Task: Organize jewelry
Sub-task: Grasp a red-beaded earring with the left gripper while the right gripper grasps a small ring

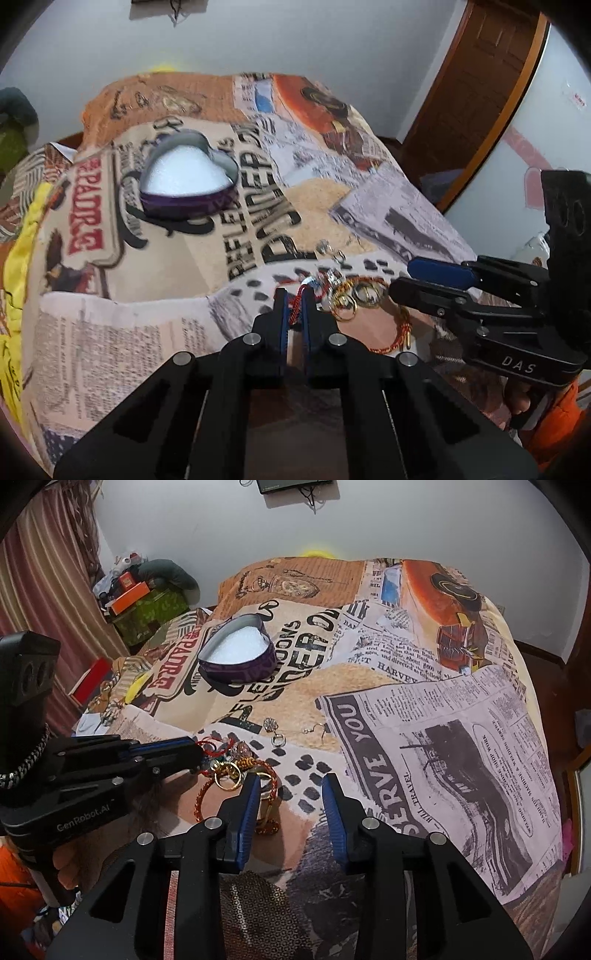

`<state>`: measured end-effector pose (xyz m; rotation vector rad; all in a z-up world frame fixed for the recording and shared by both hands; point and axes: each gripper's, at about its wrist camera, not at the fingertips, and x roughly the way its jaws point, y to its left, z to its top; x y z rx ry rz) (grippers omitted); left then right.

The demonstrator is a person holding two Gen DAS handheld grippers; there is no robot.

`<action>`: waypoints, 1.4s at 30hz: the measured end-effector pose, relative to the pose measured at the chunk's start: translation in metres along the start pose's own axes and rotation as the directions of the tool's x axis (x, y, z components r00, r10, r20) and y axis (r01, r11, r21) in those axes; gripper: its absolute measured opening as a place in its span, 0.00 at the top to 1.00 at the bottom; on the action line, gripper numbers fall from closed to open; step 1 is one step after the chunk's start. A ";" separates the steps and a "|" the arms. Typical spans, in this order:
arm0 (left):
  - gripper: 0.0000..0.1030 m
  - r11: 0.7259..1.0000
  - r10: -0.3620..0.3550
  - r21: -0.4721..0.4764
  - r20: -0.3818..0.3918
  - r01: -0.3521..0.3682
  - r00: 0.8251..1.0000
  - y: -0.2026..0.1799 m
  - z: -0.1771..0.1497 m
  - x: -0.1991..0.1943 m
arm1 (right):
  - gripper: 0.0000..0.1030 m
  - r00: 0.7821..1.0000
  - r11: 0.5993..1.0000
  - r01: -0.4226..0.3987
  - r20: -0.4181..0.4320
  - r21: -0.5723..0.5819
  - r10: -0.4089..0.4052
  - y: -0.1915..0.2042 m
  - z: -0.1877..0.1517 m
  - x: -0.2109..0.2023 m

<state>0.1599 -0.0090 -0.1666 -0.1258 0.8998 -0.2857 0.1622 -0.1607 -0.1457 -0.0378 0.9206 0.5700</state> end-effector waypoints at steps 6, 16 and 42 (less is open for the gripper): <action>0.95 0.999 0.032 -0.002 0.087 -0.032 0.996 0.008 0.011 -0.029 | 0.69 1.000 0.999 -0.018 0.018 -0.027 0.018 0.011 0.011 -0.002; 0.95 0.998 0.063 -0.036 0.150 -0.059 0.987 0.031 0.016 -0.050 | 0.77 0.997 0.993 -0.056 -0.054 -0.100 0.051 0.026 0.028 0.025; 0.95 0.992 0.112 -0.084 0.208 -0.096 0.972 0.048 0.010 -0.075 | 0.96 0.997 0.990 -0.049 -0.072 -0.131 0.040 0.040 0.031 0.025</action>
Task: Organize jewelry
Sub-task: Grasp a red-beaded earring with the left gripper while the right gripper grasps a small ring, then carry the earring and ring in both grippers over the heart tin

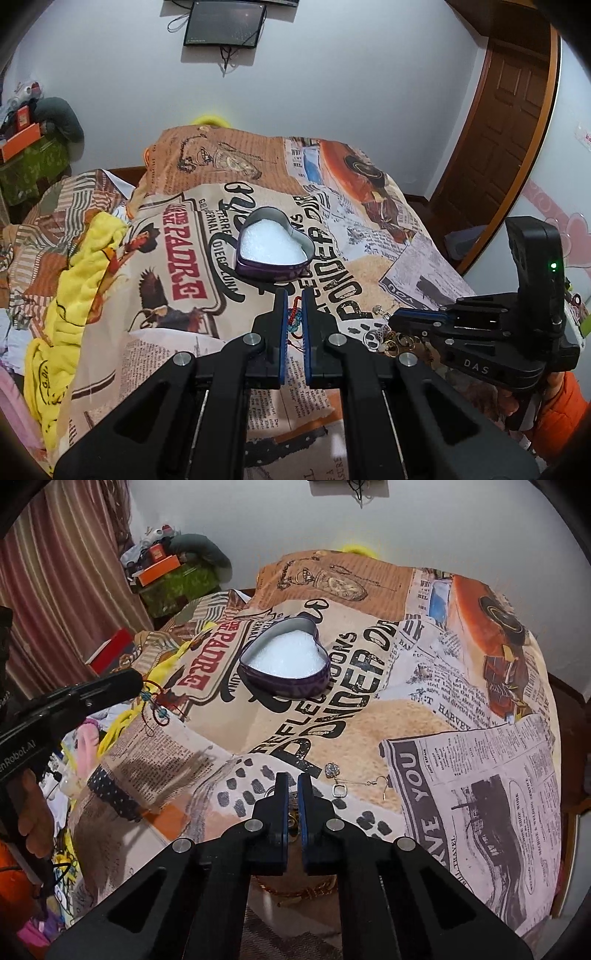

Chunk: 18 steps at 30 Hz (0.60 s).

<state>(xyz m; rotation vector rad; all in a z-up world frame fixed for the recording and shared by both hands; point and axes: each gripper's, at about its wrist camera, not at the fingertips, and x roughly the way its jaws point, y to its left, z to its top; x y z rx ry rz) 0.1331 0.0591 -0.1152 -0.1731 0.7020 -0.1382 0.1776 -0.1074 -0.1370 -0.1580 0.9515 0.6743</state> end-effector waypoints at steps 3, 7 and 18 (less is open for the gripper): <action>0.95 1.000 -0.004 -0.008 0.000 0.004 1.000 0.002 -0.003 -0.003 | 0.91 1.000 1.000 0.015 -0.014 0.010 -0.015 0.001 0.001 0.003; 0.95 1.000 -0.005 -0.019 -0.005 0.005 1.000 0.008 -0.006 -0.004 | 0.85 0.999 1.000 0.015 -0.051 0.024 -0.014 -0.001 0.004 0.012; 0.95 0.999 -0.003 -0.044 -0.019 0.002 1.000 0.020 -0.012 0.001 | 0.88 0.994 0.999 0.000 -0.107 0.033 0.004 -0.004 0.000 0.026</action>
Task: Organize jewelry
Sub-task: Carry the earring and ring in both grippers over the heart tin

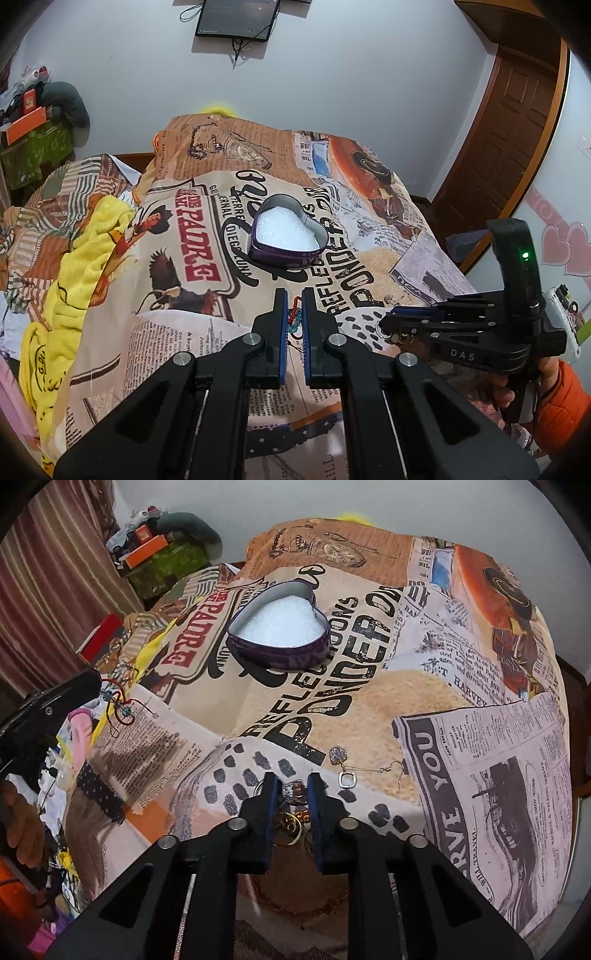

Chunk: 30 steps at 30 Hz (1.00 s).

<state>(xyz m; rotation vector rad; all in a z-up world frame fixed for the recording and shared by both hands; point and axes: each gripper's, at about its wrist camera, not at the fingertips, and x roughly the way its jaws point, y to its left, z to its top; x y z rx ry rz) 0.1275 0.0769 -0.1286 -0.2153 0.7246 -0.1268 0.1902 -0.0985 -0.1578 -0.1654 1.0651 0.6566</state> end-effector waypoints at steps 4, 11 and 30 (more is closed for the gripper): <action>0.95 1.000 0.001 0.001 0.005 -0.001 1.000 0.000 0.000 -0.001 | 0.88 0.999 1.000 -0.004 0.037 0.000 0.004 0.003 0.002 -0.010; 0.95 1.000 0.003 0.009 0.029 -0.003 1.000 -0.002 0.009 -0.006 | 0.88 0.995 1.000 0.013 0.098 0.003 -0.013 0.005 0.012 -0.026; 0.95 0.997 0.023 0.068 0.097 -0.029 0.995 -0.016 0.067 0.018 | 0.88 0.973 1.000 0.017 0.232 0.006 -0.018 -0.005 0.072 -0.040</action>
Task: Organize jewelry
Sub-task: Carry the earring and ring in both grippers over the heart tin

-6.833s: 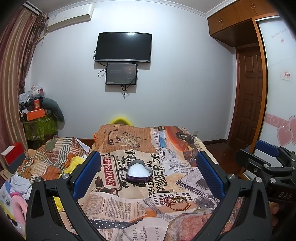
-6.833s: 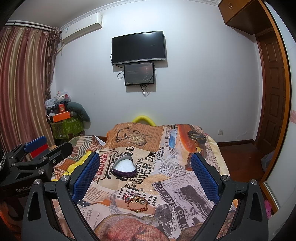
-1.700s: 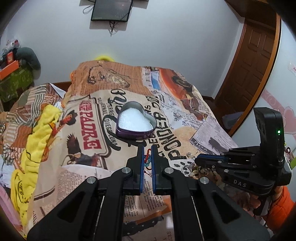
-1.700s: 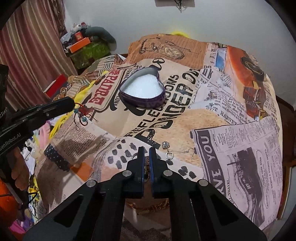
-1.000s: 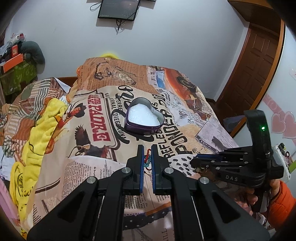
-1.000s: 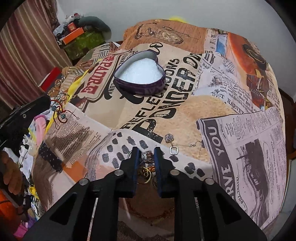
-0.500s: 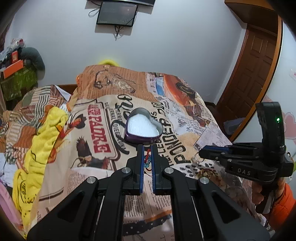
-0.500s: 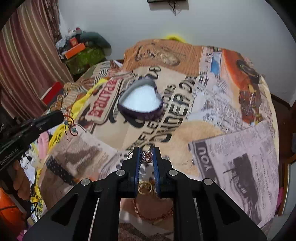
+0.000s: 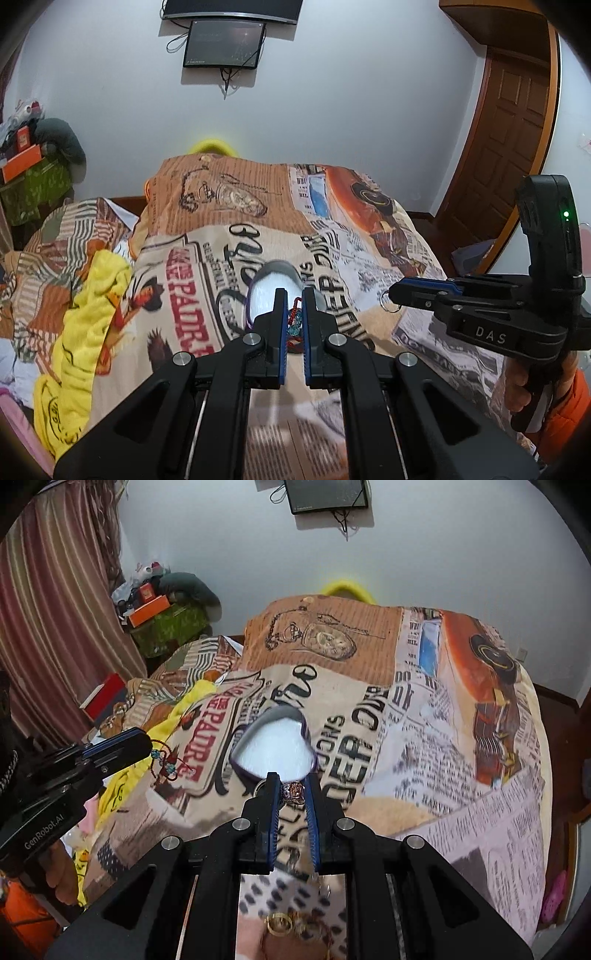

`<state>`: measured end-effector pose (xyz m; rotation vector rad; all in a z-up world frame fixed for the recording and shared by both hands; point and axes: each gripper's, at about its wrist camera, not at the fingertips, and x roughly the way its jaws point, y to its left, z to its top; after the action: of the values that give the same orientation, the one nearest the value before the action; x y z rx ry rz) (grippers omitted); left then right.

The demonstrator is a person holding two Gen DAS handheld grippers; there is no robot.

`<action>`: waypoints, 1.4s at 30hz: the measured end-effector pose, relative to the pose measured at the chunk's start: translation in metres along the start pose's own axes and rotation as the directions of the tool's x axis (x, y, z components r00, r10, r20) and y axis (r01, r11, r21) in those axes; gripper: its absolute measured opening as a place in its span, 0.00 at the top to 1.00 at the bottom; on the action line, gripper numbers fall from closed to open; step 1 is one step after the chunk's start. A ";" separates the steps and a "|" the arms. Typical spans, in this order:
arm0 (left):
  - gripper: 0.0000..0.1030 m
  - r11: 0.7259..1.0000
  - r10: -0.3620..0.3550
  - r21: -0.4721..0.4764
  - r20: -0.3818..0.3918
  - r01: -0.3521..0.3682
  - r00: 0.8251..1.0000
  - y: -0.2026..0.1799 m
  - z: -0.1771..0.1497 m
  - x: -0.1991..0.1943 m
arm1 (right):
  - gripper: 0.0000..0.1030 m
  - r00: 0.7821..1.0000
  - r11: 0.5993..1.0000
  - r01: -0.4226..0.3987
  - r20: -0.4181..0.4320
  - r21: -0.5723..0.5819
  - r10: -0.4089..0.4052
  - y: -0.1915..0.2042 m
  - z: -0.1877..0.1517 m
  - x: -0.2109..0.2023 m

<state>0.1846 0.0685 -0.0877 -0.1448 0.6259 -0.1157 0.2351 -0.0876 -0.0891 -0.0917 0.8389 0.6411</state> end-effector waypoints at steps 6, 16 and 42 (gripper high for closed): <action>0.95 1.000 -0.008 -0.006 -0.001 0.008 1.000 0.006 0.015 0.017 | 0.88 1.000 1.000 -0.004 -0.008 -0.008 0.004 -0.004 0.015 0.017; 0.95 0.999 0.009 0.032 -0.057 -0.007 0.998 0.008 0.025 0.063 | 0.88 0.998 0.999 -0.034 -0.061 -0.011 0.033 -0.008 0.027 0.054; 0.95 0.999 -0.033 -0.027 -0.251 0.027 0.967 0.038 0.013 0.136 | 0.88 0.970 0.994 -0.085 -0.235 -0.065 0.067 -0.004 0.021 0.119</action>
<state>0.3040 0.0868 -0.1612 -0.1639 0.8789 -0.1573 0.3099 -0.0256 -0.1611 -0.2066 1.0488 0.7436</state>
